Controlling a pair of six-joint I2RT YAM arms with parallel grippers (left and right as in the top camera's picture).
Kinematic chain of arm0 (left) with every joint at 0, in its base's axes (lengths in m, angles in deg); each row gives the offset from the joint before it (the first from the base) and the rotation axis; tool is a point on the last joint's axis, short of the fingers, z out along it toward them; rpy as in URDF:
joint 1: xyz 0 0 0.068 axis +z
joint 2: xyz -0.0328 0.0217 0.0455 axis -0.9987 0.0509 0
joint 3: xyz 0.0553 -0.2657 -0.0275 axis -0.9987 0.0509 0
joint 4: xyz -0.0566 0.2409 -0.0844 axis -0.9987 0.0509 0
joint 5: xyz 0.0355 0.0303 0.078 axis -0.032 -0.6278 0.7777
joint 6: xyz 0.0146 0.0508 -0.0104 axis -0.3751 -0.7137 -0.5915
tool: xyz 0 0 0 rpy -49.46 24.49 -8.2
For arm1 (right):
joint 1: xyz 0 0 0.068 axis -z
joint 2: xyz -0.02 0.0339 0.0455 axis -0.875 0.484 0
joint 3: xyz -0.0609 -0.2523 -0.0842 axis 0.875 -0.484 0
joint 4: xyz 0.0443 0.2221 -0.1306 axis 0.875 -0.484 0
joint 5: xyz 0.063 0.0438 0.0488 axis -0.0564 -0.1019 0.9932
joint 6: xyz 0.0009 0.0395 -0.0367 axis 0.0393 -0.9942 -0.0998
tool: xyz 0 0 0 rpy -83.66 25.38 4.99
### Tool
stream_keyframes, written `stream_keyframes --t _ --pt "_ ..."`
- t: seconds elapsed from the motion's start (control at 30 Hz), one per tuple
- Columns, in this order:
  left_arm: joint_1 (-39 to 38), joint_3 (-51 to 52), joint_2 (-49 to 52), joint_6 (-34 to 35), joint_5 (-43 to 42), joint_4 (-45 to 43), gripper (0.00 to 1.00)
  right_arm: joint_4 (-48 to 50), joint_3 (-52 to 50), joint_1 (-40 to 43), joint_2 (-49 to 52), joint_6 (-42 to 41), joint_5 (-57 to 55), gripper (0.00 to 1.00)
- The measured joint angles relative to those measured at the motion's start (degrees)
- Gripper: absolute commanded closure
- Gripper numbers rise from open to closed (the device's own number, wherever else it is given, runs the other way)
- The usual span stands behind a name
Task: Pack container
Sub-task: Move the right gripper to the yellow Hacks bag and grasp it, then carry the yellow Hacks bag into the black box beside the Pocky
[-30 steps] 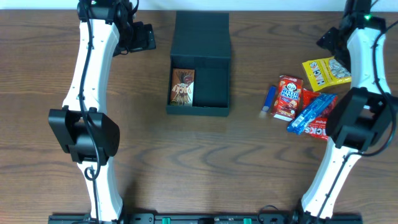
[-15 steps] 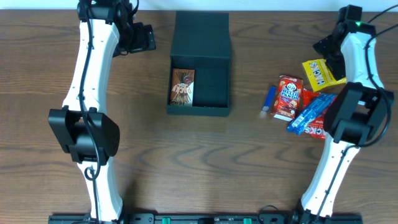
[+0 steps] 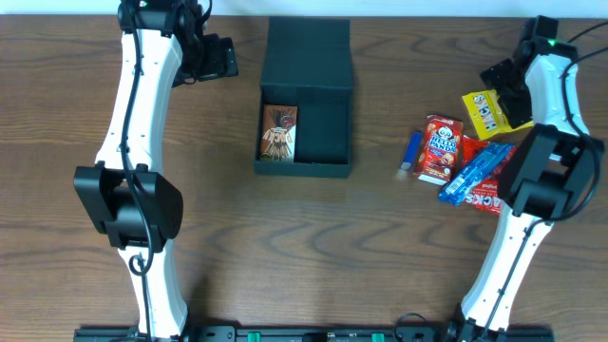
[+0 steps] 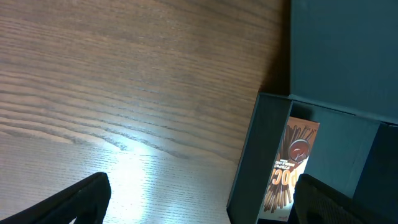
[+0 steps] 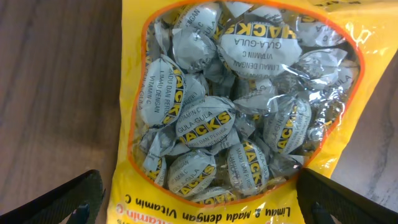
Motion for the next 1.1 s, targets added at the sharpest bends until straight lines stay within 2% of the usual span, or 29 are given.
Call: stream_keyframes --t 0.07,0.17,0.23,0.3,0.43,0.8,1.1 --pt "0.0 0.0 0.0 0.0 0.0 0.0 0.05 0.2 0.0 0.0 0.0 0.0 0.1 0.09" --pt "0.0 0.0 0.0 0.0 0.0 0.0 0.05 0.2 0.0 0.1 0.0 0.1 0.4 0.43" --pt "0.0 0.0 0.0 0.0 0.0 0.0 0.05 0.3 0.0 0.2 0.0 0.0 0.6 0.59" --pt "0.0 0.0 0.0 0.0 0.0 0.0 0.05 0.6 0.0 0.2 0.0 0.1 0.6 0.75" --pt "0.0 0.0 0.0 0.0 0.0 0.0 0.05 0.8 0.4 0.2 0.0 0.1 0.5 0.98" --pt "0.0 0.0 0.0 0.0 0.0 0.0 0.05 0.7 0.8 0.2 0.0 5.1 0.4 0.99" --pt "0.0 0.0 0.0 0.0 0.0 -0.3 0.05 0.1 0.8 -0.9 -3.3 17.5 2.4 0.99"
